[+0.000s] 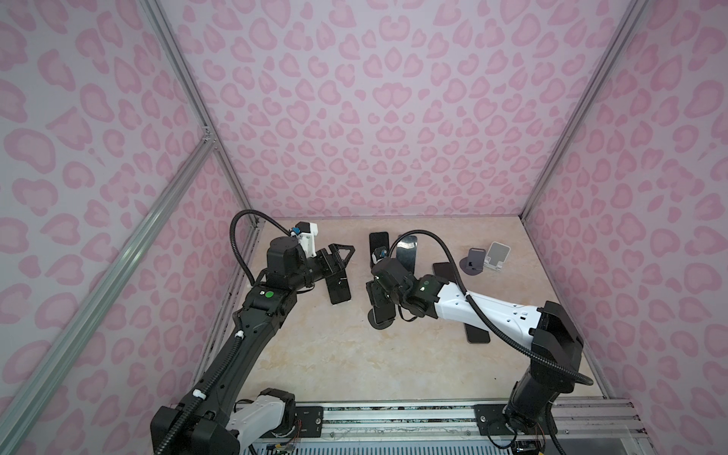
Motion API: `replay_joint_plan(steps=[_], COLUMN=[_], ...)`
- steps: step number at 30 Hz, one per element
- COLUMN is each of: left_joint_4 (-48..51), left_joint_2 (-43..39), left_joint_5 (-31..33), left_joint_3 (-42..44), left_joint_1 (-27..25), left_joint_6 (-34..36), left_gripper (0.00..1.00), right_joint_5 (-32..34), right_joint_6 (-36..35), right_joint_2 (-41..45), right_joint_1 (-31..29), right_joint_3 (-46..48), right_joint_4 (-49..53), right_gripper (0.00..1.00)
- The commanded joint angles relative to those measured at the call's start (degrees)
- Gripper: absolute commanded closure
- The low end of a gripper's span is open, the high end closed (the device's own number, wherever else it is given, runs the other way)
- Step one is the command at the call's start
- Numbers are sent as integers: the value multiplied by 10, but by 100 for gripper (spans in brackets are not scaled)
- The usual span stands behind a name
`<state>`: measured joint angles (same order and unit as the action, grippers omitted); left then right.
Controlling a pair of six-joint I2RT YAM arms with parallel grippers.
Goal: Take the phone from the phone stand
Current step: 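Close the right gripper on the black phone and lift it off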
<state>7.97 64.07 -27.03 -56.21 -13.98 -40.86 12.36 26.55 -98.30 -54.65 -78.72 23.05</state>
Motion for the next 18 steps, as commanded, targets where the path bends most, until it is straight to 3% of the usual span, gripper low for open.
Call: replay_joint_plan(steps=[1,18], left_joint_4=[-17,-18], left_joint_2=[2,2], left_joint_5=[-6,-7], left_joint_3=[-3,-2], left_joint_1=[0,0], left_joint_6=[4,5], left_gripper=[17,17], right_joint_5=[4,22], right_joint_6=[0,-12], right_joint_2=[16,51], right_joint_1=[-2,-7], right_joint_3=[8,15], right_joint_4=[-33,-28], right_gripper=[39,42])
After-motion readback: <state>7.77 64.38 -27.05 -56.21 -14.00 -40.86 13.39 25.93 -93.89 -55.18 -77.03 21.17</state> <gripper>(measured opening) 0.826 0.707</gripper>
